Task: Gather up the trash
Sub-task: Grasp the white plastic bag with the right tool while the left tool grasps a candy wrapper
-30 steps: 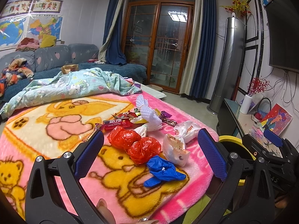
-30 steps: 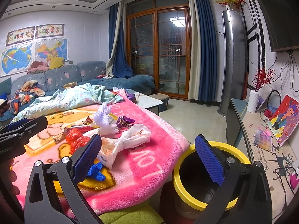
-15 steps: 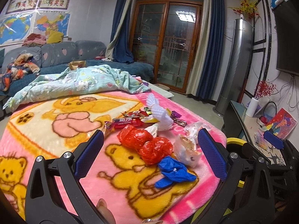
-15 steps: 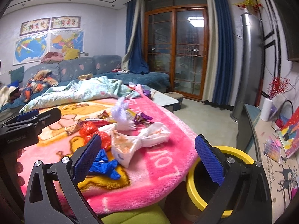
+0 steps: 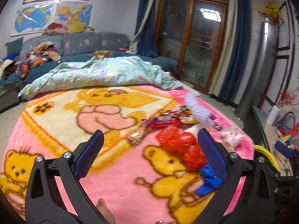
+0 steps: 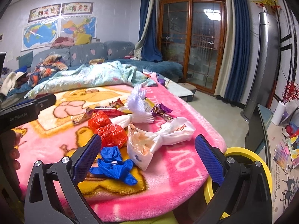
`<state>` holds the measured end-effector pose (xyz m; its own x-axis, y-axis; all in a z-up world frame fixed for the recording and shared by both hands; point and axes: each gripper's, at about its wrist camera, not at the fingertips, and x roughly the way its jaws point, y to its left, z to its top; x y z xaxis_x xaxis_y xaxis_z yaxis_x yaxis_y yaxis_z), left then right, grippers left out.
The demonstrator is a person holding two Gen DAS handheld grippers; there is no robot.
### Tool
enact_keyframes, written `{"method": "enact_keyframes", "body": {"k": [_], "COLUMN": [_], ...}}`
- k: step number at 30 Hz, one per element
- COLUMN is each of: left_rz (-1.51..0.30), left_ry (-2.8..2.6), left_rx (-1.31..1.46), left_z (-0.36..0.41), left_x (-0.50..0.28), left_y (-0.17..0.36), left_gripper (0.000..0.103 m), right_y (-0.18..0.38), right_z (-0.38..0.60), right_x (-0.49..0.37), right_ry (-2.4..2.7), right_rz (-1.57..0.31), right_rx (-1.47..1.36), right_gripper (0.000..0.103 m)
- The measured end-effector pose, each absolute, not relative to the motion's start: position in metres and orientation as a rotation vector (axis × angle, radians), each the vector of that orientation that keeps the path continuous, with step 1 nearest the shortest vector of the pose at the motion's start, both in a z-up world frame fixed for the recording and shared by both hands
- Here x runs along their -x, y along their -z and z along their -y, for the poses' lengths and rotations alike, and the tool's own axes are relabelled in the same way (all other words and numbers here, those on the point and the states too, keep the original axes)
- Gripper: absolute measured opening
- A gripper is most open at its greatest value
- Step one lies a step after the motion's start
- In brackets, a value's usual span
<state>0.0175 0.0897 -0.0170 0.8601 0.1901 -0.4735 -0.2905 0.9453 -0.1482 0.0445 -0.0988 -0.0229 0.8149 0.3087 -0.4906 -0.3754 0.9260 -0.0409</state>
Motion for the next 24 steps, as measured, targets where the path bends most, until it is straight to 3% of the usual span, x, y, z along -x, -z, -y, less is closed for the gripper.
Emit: {"method": "enact_keyframes", "body": {"k": [20,24], "left_rz": [-0.768,-0.810], "left_ry": [-0.234,-0.210], "left_rx": [0.286,0.279], "left_z": [-0.157,-0.158], "left_x": [-0.117,-0.134], "left_y": [0.085,0.094], "left_gripper": [0.092,0.080], "right_y": [0.074,0.083], "right_z": [0.084,0.086], "right_x": [-0.117,-0.128], "right_ry": [-0.339,-0.332], "right_rz": [-0.745,-0.798], "right_rx": [0.091,0.055], "right_gripper": [0.097,0.097]}}
